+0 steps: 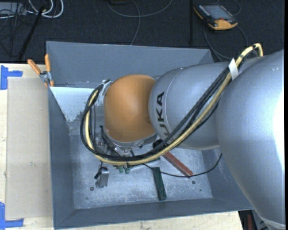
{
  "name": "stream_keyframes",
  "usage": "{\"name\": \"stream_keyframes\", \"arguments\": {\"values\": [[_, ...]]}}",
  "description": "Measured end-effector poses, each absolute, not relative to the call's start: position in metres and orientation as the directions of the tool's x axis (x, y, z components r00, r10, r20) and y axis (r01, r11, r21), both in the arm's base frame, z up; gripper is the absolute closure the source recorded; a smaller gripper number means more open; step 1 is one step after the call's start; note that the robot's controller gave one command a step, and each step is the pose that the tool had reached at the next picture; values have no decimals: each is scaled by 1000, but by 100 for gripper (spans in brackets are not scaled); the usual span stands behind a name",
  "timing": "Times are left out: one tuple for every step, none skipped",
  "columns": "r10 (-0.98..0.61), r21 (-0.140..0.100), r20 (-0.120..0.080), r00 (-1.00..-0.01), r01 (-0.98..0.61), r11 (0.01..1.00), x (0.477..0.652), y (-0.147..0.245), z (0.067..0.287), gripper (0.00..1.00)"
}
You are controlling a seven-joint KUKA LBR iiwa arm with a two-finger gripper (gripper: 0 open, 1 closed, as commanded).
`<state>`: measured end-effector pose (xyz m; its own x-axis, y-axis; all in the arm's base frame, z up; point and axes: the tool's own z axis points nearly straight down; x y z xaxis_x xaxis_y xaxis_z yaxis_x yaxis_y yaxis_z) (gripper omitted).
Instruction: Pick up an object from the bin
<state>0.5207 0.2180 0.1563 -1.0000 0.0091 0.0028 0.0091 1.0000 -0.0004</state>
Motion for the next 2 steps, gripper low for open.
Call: {"name": "stream_keyframes", "arguments": {"values": [[20, -4, 2, -1000, 20, 1000, 522, 158, 161, 0], [-101, -3, 3, -995, -101, 995, 574, 82, 84, 0]]}}
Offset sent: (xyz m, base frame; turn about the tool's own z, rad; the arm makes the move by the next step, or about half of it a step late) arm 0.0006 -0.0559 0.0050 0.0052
